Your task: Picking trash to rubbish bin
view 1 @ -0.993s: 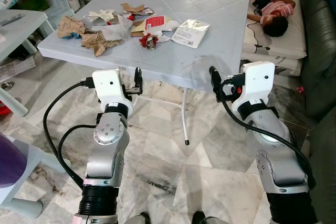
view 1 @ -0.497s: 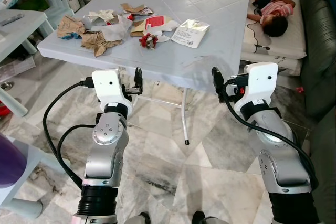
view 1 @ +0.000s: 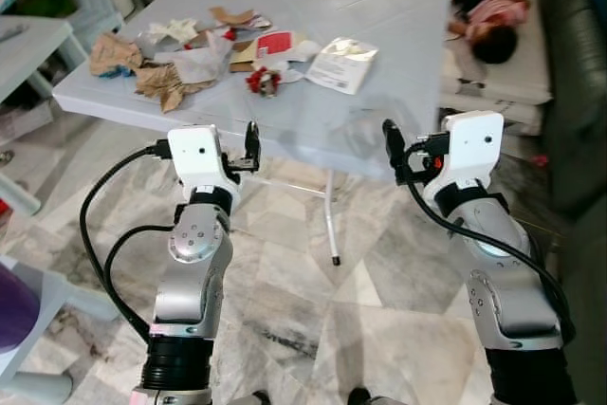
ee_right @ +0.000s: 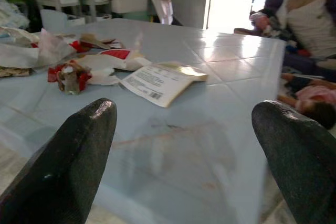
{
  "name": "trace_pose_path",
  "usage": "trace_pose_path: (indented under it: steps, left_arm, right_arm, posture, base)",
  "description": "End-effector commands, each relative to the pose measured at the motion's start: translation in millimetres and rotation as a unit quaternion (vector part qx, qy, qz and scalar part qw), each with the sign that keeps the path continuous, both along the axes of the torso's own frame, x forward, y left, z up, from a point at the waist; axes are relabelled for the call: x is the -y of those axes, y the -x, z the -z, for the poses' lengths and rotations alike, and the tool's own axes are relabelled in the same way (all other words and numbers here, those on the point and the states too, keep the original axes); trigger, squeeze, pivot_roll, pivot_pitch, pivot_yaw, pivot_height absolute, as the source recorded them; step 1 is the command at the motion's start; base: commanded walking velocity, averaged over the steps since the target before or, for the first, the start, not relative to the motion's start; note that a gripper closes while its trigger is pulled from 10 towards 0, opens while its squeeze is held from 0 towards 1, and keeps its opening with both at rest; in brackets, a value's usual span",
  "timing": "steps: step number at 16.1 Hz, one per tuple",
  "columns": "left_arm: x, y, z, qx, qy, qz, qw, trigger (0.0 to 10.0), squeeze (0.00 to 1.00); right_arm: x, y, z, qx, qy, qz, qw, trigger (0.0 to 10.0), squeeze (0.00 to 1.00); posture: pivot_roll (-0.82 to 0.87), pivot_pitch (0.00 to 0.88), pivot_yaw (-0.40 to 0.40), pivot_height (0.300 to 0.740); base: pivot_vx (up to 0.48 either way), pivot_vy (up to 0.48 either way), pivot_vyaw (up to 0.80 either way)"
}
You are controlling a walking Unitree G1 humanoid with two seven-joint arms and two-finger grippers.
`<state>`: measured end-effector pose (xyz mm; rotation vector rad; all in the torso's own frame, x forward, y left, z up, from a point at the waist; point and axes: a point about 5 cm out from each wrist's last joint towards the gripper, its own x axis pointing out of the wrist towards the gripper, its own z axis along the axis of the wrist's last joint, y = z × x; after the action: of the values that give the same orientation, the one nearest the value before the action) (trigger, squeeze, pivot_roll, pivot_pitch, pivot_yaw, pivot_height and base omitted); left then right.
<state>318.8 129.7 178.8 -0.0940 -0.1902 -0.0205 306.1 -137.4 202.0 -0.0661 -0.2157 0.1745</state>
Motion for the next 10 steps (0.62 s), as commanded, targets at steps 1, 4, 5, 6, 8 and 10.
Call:
trace_pose_path:
  steps: [1,4,5,6,8,10]
  left_arm:
    - [-0.8,-0.1,2.4,-0.005,0.002,0.000,1.000,10.0,0.00]
    - [-0.6,0.0,2.3,-0.004,0.003,0.001,1.000,10.0,0.00]
    - [-0.5,-0.4,2.3,-0.004,0.003,0.002,1.000,10.0,0.00]
    - [-0.5,-0.8,2.3,-0.004,0.003,0.001,1.000,10.0,0.00]
    - [-0.5,-0.9,2.6,-0.006,0.002,0.002,1.000,10.0,0.00]
    - [-0.1,-0.8,2.9,-0.007,0.002,0.001,1.000,10.0,0.00]
  right_arm:
    - [0.4,1.5,-2.0,0.007,0.003,0.001,1.000,10.0,0.00]
    - [-0.5,1.4,-2.9,0.010,0.006,0.001,1.000,10.0,0.00]
    - [-0.6,1.0,-3.0,0.010,0.006,0.000,1.000,10.0,0.00]
    - [-0.6,0.6,-3.0,0.010,0.006,0.000,1.000,10.0,0.00]
    - [-1.8,1.1,-3.1,0.012,0.009,-0.001,1.000,10.0,0.00]
    - [-2.2,1.8,-2.9,0.013,0.012,-0.002,1.000,10.0,0.00]
  posture:
    - [-0.04,0.164,0.019,0.740]
    - [-0.04,0.164,0.019,0.740]
    - [-0.04,0.159,0.018,0.740]
    - [-0.04,0.159,0.018,0.740]
    - [-0.04,0.161,0.020,0.740]
    - [-0.04,0.160,0.020,0.740]
  base:
    - [0.368,0.000,0.00]
    - [0.366,0.000,0.00]
    - [0.352,0.000,0.00]
    - [0.352,0.000,0.00]
    - [0.332,0.000,0.00]
    - [0.328,0.000,0.00]
